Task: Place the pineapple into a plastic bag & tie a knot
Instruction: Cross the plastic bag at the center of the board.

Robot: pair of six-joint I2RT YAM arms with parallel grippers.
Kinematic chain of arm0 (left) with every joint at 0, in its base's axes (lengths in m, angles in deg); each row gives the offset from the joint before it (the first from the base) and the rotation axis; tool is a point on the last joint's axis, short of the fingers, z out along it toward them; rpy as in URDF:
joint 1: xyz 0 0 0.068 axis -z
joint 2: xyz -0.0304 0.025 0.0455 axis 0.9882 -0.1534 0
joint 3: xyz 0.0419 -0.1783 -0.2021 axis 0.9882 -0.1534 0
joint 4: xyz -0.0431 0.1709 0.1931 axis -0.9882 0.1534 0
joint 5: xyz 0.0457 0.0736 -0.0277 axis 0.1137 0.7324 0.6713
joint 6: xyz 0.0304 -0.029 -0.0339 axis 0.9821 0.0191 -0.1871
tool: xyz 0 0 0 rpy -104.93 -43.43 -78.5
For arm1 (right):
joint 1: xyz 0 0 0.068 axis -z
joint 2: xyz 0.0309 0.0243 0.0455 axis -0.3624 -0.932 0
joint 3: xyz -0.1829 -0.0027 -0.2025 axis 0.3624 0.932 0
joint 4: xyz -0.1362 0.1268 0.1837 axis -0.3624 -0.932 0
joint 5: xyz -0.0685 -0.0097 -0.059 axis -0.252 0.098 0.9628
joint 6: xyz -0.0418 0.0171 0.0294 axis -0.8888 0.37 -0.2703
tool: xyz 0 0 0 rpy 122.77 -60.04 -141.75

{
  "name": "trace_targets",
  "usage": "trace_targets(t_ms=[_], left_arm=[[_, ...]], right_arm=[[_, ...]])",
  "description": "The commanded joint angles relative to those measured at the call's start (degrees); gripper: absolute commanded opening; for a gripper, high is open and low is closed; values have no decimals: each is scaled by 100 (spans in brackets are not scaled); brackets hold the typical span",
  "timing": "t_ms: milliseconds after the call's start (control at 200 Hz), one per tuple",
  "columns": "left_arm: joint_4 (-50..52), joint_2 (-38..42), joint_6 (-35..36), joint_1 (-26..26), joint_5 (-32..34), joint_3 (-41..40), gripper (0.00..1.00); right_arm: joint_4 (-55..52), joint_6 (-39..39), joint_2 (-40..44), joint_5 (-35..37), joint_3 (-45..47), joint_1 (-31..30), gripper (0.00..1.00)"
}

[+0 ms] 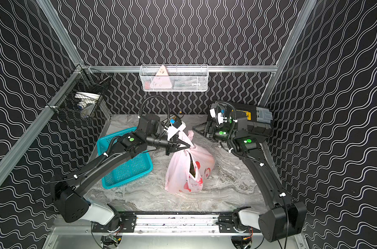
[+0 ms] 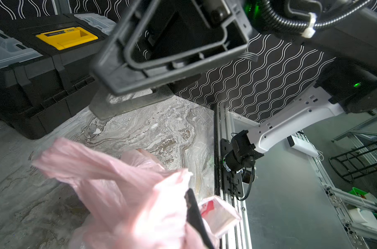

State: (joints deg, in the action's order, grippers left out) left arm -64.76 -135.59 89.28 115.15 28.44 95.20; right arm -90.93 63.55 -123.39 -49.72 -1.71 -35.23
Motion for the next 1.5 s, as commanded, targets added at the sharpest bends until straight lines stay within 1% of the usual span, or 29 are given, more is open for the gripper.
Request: trace_targets(t_ms=[0,160,180,410,515,595,681,731,791,841,876,931,986,1031,1121,1171,1401,1411,1496], left_arm=[[165,-51,299,-23,-214,20,0],[-261,1,93,-26,-212,-402,0],[-286,8,76,-28,-219,-428,0],[-277,-15,116,-31,-120,-351,0],[-261,-24,134,-17,-117,-364,0],[-211,-33,181,-14,-76,-368,0],[-228,-15,186,-6,-48,-406,0],[-248,-6,176,-9,-37,-426,0],[-232,2,184,-7,-15,-435,0],[-222,10,200,-12,0,-458,0],[-205,19,206,-6,28,-469,0],[-195,45,219,-6,53,-500,0],[-174,82,222,-9,64,-536,0],[-174,129,215,-9,84,-573,0],[-195,200,186,-12,154,-699,0],[-228,245,150,-9,194,-779,0],[-680,398,-151,-49,430,-1307,0],[-705,402,-170,-58,459,-1327,0],[-976,425,-398,-165,643,-1504,0]], right_arm=[[695,397,-36,-373,146,-15,75],[1182,701,-57,-441,587,-35,78],[1228,743,-74,-441,774,-35,78],[1414,984,-373,-454,1091,-226,79],[2094,1530,-446,-558,1354,-321,81],[2649,1992,-477,-610,1500,-423,84],[3003,2289,-546,-690,1514,-597,84],[3333,2538,-567,-737,1546,-691,79],[3700,2840,-561,-748,1595,-729,68],[4046,3126,-545,-796,1637,-739,60],[4270,3308,-548,-819,1666,-738,52],[4470,3474,-496,-808,1681,-734,37],[4365,3414,-424,-796,1628,-729,25],[4063,3224,-338,-745,1555,-730,16],[3332,2741,-169,-585,1382,-729,3],[2982,2516,-94,-543,1257,-723,0],[780,898,128,-222,667,-731,0],[685,822,141,-204,538,-734,0],[121,367,245,-77,375,-759,0]])
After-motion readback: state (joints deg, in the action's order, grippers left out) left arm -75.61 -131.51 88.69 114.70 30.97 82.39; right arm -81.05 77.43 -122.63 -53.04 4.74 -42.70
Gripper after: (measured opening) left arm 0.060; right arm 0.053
